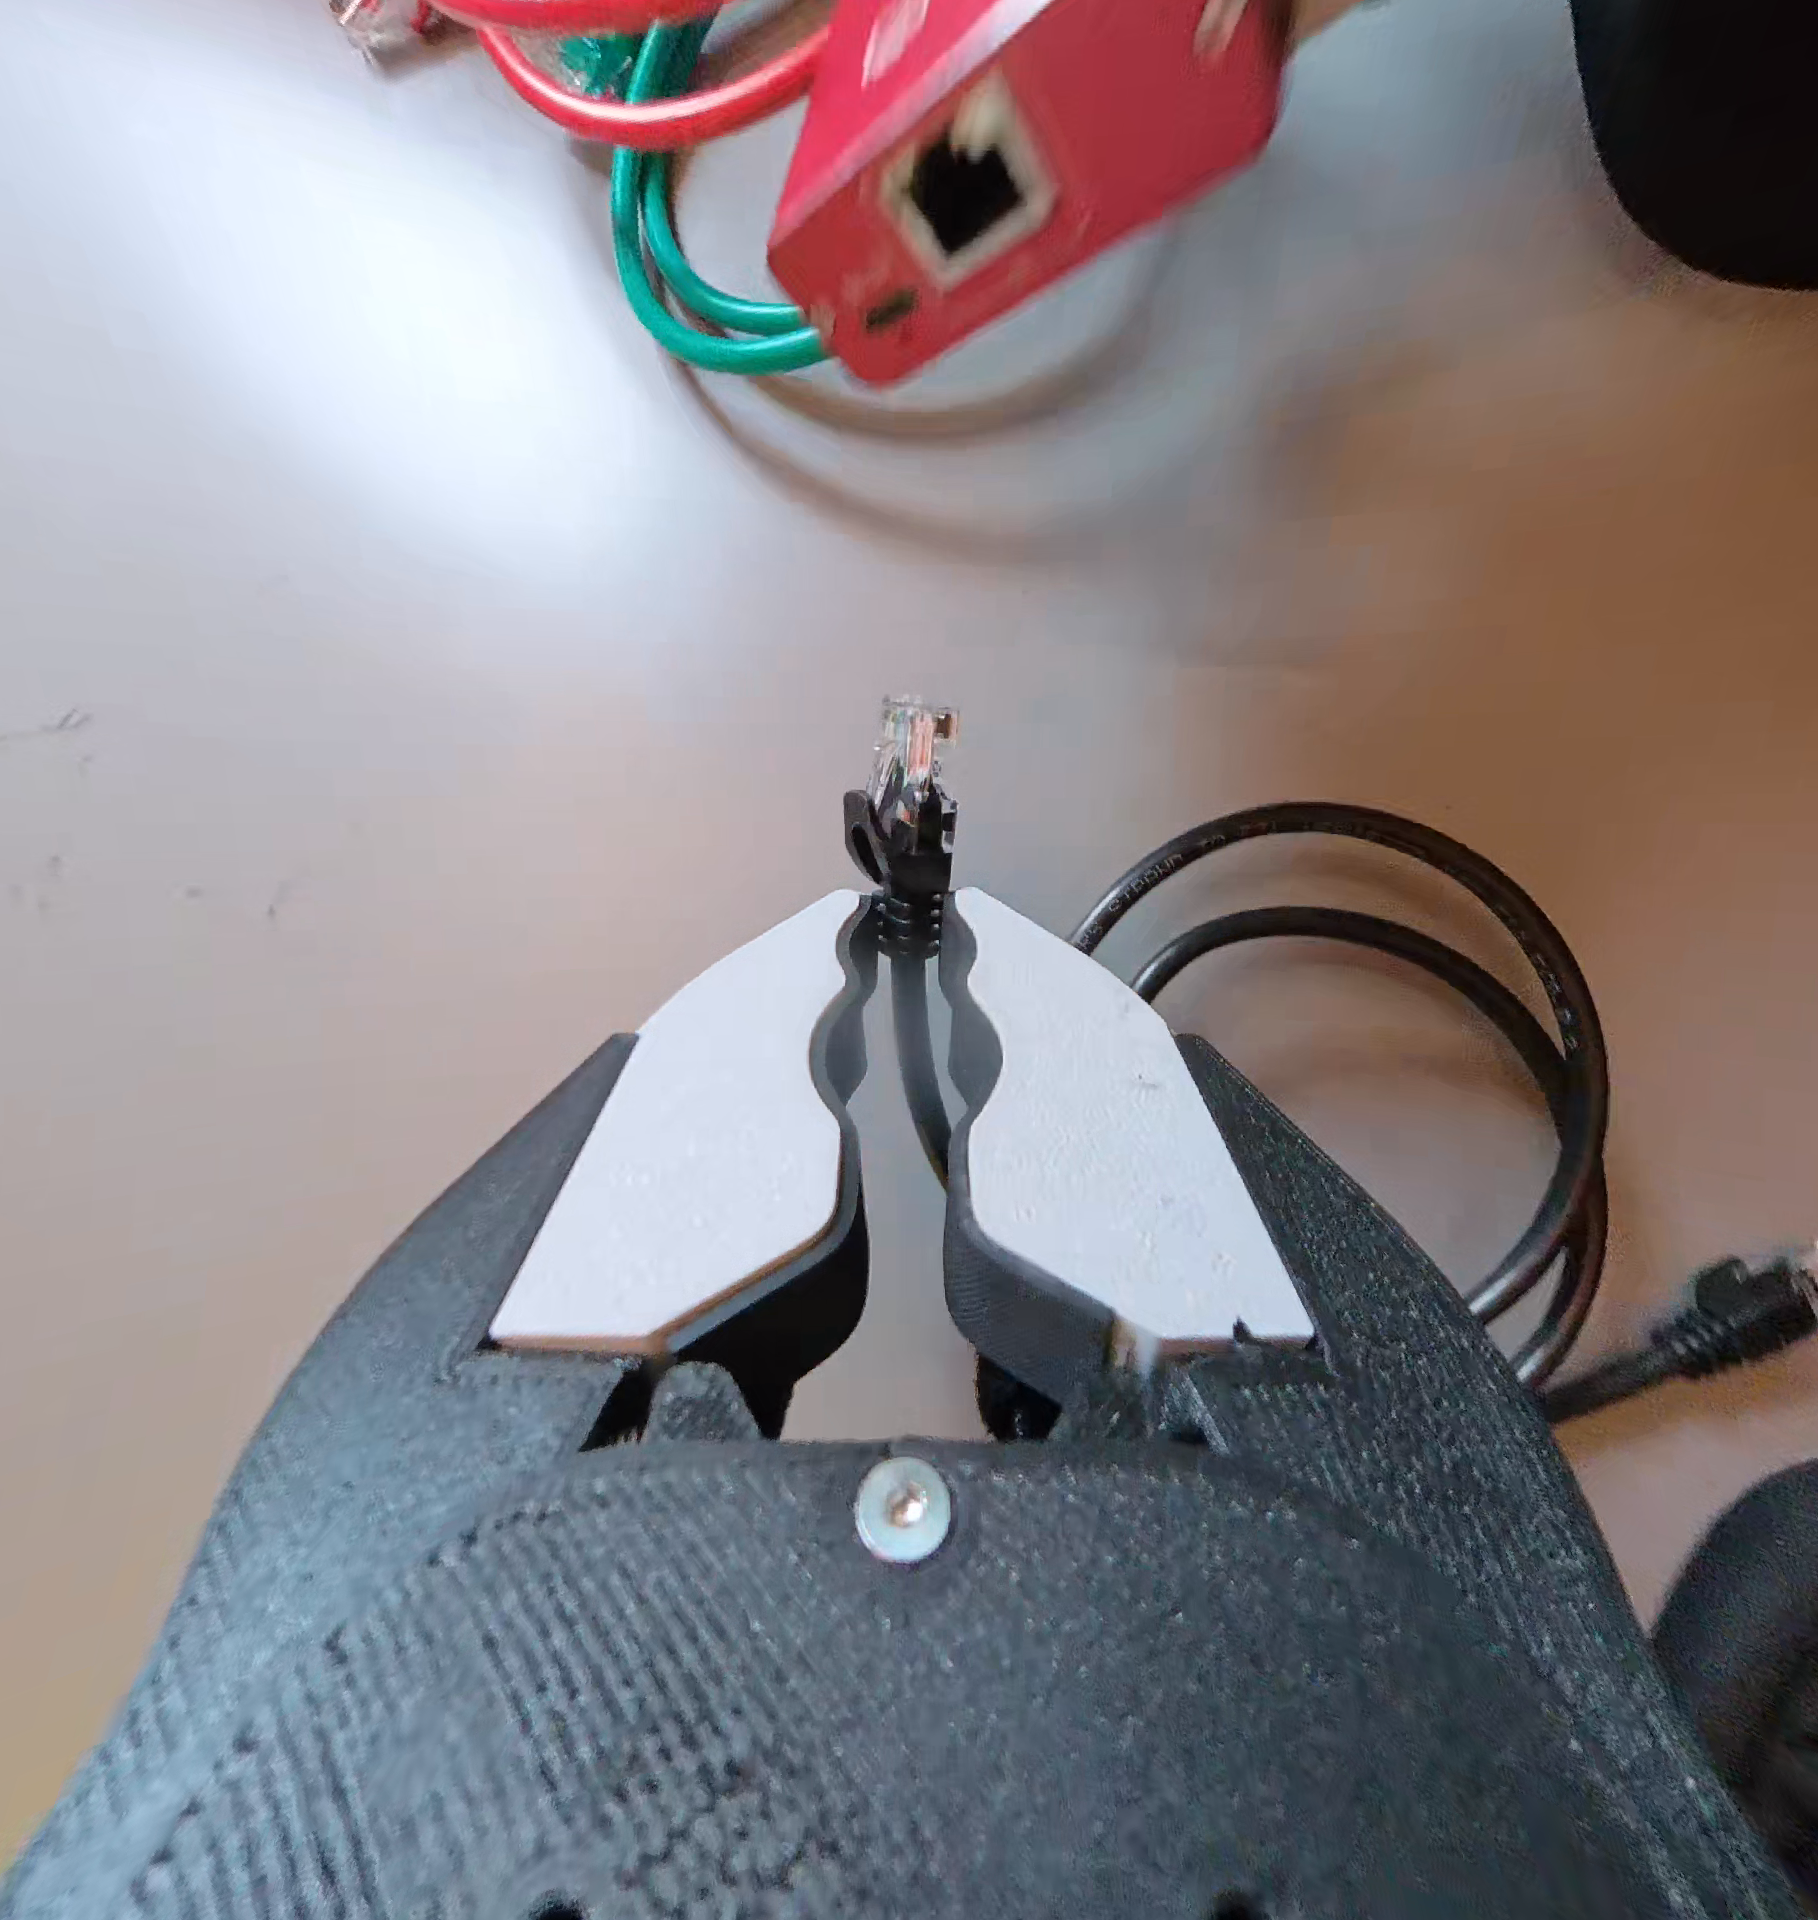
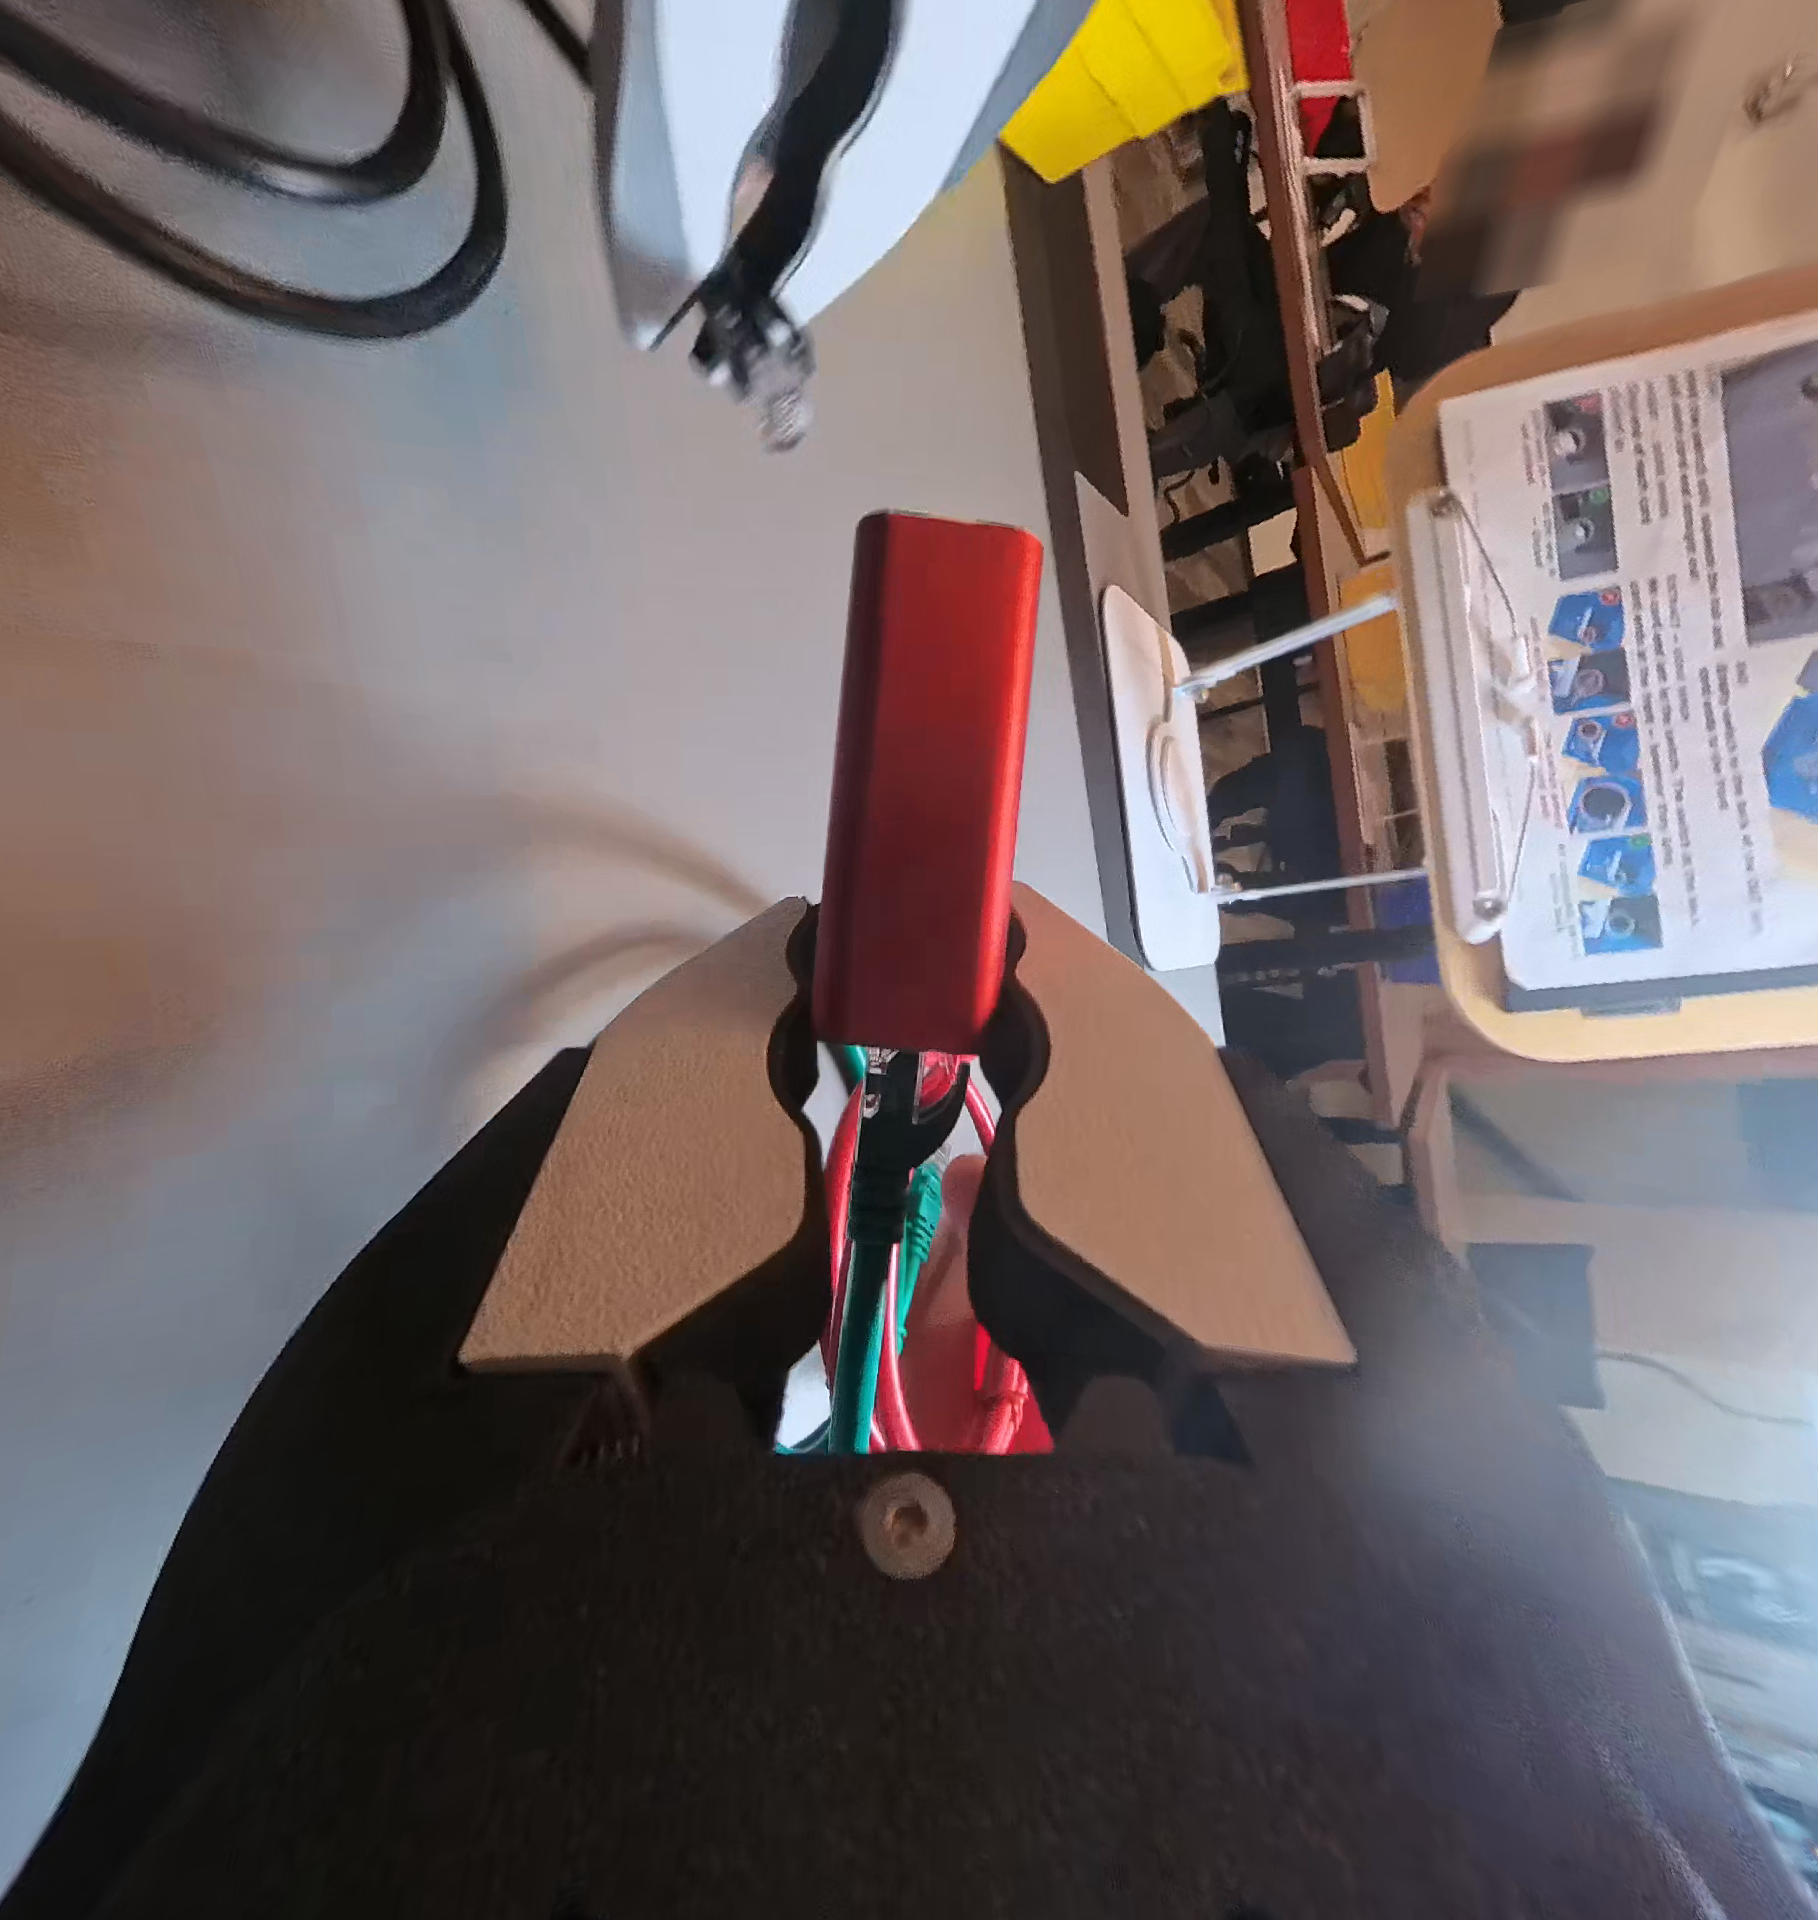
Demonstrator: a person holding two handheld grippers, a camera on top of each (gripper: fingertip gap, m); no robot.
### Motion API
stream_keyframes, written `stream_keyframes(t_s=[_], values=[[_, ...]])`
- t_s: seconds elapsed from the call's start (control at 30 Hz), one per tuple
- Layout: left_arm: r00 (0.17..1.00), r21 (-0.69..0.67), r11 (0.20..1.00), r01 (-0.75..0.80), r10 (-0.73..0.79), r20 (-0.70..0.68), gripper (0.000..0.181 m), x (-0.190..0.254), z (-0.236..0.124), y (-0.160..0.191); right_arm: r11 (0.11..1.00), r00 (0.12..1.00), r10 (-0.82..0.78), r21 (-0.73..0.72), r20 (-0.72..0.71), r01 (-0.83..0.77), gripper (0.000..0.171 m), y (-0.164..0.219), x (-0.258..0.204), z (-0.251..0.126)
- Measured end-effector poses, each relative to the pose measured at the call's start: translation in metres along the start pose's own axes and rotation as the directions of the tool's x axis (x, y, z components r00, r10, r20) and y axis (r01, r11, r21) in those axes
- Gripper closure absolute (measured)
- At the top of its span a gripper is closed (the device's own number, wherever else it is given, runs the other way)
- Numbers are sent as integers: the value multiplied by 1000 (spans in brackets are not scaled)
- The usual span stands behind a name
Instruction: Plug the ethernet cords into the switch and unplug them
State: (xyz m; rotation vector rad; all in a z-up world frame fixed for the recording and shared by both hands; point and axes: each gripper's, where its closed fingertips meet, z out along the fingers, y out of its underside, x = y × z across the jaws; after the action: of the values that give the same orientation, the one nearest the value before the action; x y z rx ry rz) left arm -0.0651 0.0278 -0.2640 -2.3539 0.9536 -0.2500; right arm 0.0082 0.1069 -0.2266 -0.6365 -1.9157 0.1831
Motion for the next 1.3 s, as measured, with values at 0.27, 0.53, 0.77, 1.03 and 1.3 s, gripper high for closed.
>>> stream_keyframes(t_s=[0.27, 0.53, 0.77, 1.03, 1.3], values=[[1000, -162, 987, -1, 5, 27, 170, 21, -6, 3, 966, 966, -257, 28, -11, 258, 143, -26, -25, 19], [999, -240, 970, -43, 48, 15, 170, 28, -3, 7, 935, 936, -351, 57, 14, 349, 143, -39, -35, 18], [991, -290, 953, -88, 112, 68, 170, 29, -5, 11, 932, 934, -353, 101, 44, 348, 143, -47, -37, 17], [992, -275, 957, -91, 113, 64, 170, 40, -5, 11, 935, 933, -343, 136, 112, 328, 143, -54, -40, 11], [992, -277, 958, -80, 103, 69, 171, 48, -1, 18, 917, 900, -395, 127, 184, 377, 143, -57, -49, 8]])
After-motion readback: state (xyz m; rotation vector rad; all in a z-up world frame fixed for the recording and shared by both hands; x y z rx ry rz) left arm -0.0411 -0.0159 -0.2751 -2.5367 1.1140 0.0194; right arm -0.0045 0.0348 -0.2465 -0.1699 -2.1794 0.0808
